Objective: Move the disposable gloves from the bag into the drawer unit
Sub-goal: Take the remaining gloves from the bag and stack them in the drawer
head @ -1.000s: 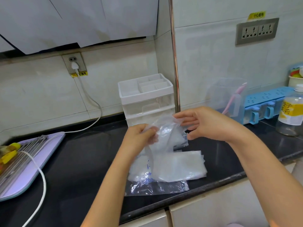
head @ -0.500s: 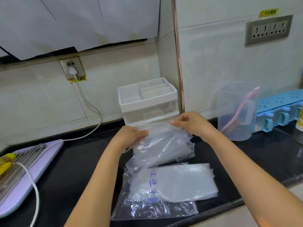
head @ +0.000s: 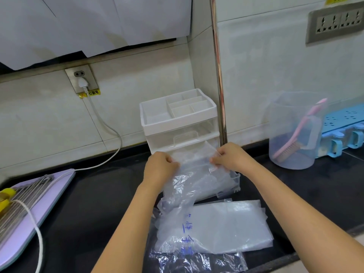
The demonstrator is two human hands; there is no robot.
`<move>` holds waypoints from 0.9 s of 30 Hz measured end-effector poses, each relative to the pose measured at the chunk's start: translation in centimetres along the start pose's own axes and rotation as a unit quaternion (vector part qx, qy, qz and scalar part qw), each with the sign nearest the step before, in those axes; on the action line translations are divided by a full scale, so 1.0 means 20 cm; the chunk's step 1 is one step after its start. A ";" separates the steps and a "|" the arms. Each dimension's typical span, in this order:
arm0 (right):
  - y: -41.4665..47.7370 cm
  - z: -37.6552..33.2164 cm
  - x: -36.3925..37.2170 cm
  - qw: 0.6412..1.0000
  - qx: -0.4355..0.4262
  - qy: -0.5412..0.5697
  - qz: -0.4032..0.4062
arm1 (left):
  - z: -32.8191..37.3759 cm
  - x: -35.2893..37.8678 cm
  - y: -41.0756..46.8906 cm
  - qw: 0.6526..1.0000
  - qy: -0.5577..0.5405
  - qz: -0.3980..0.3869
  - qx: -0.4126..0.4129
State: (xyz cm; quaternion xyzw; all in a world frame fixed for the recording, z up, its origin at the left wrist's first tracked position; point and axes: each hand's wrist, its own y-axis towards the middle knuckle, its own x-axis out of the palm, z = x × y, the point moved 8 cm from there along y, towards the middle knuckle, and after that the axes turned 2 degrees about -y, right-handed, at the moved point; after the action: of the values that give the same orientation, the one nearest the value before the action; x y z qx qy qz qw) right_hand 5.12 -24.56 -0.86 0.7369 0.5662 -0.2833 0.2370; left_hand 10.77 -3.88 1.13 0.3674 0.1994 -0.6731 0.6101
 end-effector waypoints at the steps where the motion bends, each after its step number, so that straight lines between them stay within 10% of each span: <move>1: 0.00 0.01 0.01 1.000 0.013 -0.006 0.006 | 0.01 0.00 0.00 0.999 0.017 0.025 0.012; 7: 0.02 0.07 0.08 0.995 0.059 -0.050 0.058 | 0.22 -0.07 -0.18 0.976 0.066 0.160 0.132; 17: 0.03 0.05 0.11 0.983 0.043 -0.158 0.083 | 0.13 0.45 -0.09 0.962 0.181 -0.201 0.041; 27: -0.07 -0.19 0.07 0.987 -0.057 -0.146 0.022 | 0.08 0.52 -0.04 0.946 0.186 -0.253 0.081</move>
State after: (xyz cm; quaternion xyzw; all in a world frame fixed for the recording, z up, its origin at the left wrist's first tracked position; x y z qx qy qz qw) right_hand 4.62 -20.79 0.92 0.6853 0.5247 -0.3497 0.3645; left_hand 9.77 -11.92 -5.63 0.4717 0.3403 -0.7392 0.3394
